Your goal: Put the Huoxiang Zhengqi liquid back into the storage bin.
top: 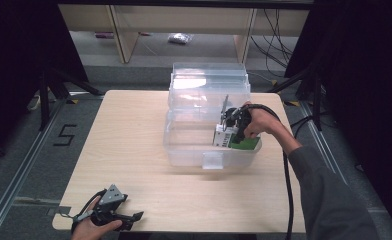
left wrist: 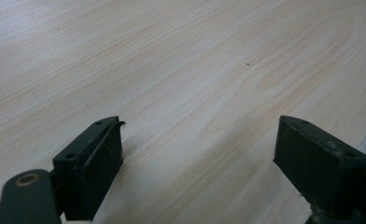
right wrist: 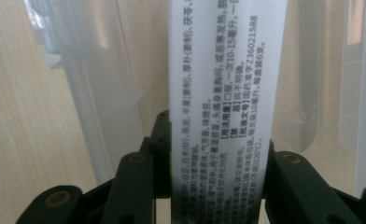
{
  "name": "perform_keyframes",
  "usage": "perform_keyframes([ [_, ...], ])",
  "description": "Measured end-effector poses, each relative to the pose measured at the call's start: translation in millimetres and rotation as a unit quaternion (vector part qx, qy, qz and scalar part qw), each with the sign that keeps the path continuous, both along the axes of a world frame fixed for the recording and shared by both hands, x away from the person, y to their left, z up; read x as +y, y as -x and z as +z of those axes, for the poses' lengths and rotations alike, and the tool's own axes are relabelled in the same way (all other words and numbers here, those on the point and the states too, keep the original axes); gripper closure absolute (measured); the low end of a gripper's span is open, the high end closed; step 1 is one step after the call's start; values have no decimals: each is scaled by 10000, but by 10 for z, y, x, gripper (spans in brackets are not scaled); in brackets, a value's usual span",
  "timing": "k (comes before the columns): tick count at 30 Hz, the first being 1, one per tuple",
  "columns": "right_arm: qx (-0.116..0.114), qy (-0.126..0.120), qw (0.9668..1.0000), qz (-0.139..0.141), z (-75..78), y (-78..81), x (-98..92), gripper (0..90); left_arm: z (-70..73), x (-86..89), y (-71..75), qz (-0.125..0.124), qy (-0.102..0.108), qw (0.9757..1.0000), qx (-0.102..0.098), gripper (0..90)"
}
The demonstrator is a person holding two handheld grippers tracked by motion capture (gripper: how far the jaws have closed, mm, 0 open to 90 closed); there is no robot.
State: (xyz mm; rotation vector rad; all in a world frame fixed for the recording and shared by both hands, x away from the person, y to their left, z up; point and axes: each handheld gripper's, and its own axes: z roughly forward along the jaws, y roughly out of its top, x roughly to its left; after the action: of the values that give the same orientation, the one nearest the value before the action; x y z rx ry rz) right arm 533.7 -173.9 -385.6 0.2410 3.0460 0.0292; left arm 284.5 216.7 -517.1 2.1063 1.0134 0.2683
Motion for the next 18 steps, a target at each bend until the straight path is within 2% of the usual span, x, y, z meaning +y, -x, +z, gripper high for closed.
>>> perform_keyframes([
  [1,52,3,9999,-99,-13,11,-6,649,0,-1,1,4,15,10000,3,149],
  [2,17,-20,9999,121,-52,-2,-19,649,0,-1,0,12,28,10000,-1,149],
  [4,67,-110,9998,152,-98,6,-28,648,5,-1,6,25,-14,10000,-10,149],
  [6,97,-48,9999,90,-115,18,-32,648,4,6,0,-26,-51,10000,0,149],
  [7,121,-60,9998,173,-143,19,-34,648,5,8,-4,1,-88,10000,2,149],
  [11,136,-86,9996,231,-172,12,-39,648,1,-4,-1,22,-2,10000,19,149],
  [12,243,35,9997,-5,-181,41,-38,647,6,10,-7,-8,-101,9999,16,149],
  [13,210,5,9996,175,-211,16,-32,646,8,13,-6,-9,-83,10000,42,149],
  [15,187,-38,9996,222,-225,9,-30,646,6,11,-6,4,-68,10000,42,149],
  [16,203,-43,9996,206,-235,10,-30,646,-1,-4,-1,68,40,10000,61,149],
  [18,257,-76,9993,245,-274,3,-28,646,7,15,-8,-8,-70,10000,36,149],
])
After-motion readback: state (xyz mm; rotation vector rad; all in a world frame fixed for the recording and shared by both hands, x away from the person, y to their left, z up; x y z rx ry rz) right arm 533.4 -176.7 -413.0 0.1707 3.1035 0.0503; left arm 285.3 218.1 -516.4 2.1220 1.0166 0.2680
